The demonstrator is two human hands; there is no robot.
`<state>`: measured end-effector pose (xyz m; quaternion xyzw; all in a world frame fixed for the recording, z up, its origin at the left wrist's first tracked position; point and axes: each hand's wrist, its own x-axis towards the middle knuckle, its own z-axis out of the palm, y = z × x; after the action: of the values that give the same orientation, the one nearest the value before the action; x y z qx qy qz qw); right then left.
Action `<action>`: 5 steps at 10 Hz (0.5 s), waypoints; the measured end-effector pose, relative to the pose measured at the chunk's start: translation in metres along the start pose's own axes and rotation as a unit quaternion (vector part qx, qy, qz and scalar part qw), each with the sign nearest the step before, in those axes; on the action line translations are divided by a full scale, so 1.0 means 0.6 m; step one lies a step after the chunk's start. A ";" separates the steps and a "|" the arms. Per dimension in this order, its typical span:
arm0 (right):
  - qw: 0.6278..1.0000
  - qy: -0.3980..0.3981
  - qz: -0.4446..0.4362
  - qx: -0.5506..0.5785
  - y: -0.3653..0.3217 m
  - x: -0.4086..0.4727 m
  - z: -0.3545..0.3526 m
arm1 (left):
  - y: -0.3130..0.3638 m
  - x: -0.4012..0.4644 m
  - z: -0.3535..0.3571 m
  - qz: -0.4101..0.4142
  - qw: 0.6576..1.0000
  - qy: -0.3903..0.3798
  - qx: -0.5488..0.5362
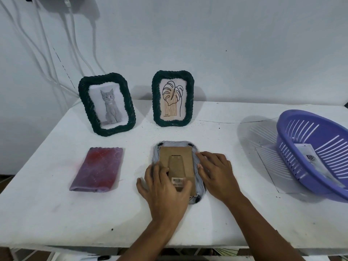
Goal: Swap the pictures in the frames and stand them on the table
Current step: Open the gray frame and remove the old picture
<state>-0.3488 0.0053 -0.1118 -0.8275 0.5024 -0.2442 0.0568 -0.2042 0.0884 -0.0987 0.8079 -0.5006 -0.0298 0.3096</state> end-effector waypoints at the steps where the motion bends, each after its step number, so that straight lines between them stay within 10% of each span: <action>1: 1.000 -0.002 0.002 -0.001 0.000 0.001 0.000 | -0.002 -0.001 0.001 0.003 1.000 -0.001 0.012; 5: 1.000 0.002 0.003 -0.006 -0.001 0.000 0.000 | -0.001 0.001 0.002 0.003 1.000 0.014 0.012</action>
<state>-0.3483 0.0057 -0.1117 -0.8256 0.5069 -0.2422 0.0516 -0.2042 0.0874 -0.0999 0.8103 -0.4993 -0.0115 0.3067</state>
